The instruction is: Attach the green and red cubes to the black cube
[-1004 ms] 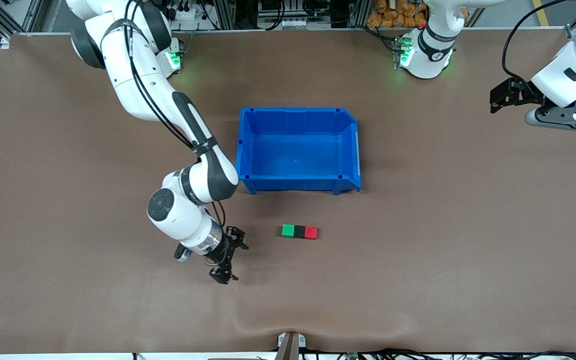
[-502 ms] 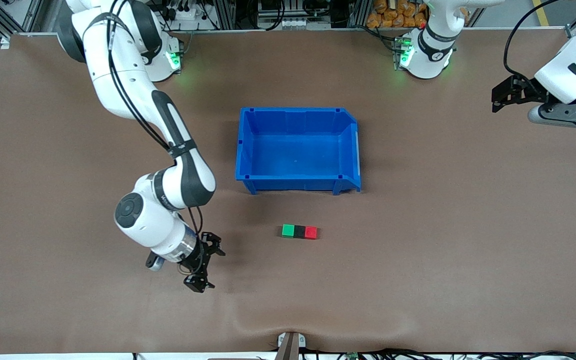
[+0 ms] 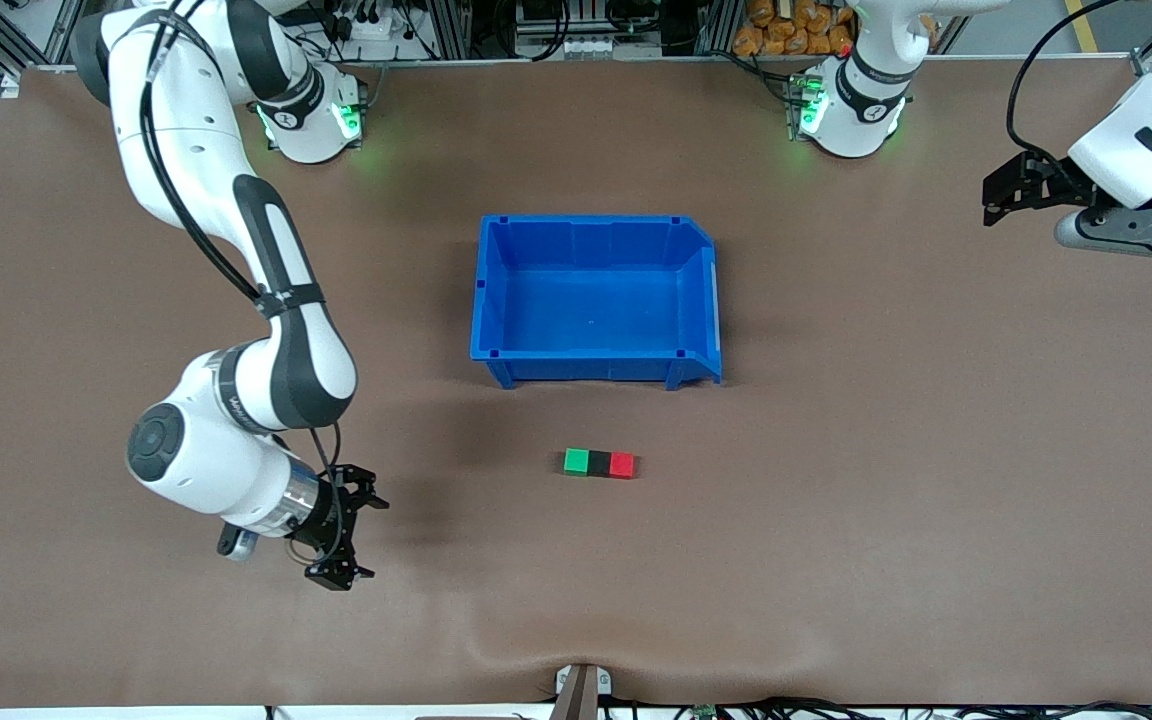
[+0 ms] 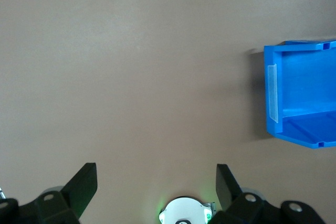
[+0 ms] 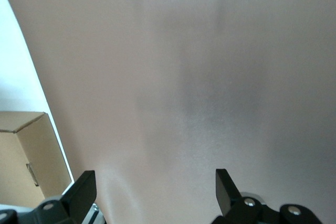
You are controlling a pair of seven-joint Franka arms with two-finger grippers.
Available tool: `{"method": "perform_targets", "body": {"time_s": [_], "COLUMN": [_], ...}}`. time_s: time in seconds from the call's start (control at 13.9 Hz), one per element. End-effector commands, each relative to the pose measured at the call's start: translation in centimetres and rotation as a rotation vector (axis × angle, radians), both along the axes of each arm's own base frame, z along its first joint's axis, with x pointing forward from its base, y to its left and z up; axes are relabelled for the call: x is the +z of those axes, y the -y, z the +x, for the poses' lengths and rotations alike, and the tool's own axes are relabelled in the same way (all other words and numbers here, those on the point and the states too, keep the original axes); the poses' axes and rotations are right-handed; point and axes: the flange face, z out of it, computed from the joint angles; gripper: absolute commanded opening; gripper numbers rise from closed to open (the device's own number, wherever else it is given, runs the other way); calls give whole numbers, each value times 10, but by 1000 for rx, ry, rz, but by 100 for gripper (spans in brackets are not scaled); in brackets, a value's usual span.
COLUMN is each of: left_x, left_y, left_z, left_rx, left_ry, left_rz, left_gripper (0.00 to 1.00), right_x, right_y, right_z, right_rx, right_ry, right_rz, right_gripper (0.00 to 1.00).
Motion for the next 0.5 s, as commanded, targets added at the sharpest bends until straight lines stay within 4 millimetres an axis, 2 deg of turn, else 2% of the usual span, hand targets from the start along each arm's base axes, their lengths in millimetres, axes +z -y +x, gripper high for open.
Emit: {"method": "perform_targets", "body": {"time_s": [0.0, 0.07, 0.36, 0.43], "left_x": [5, 4, 3, -2], "left_y": [-2, -2, 3, 2], "left_z": [1, 2, 3, 6], "left_rx": [-12, -11, -17, -14], "left_ry": [-5, -6, -4, -13], "left_rz": [5, 5, 5, 7], "left_gripper": [100, 100, 100, 100], "right_x": [21, 26, 47, 60], "right_y": [23, 37, 68, 75], "right_z": [0, 2, 1, 0], "right_rx": [74, 81, 163, 182], "right_ry": [-10, -19, -41, -29], "right_rz": [0, 3, 5, 5], "right_gripper": [100, 100, 100, 100]}}
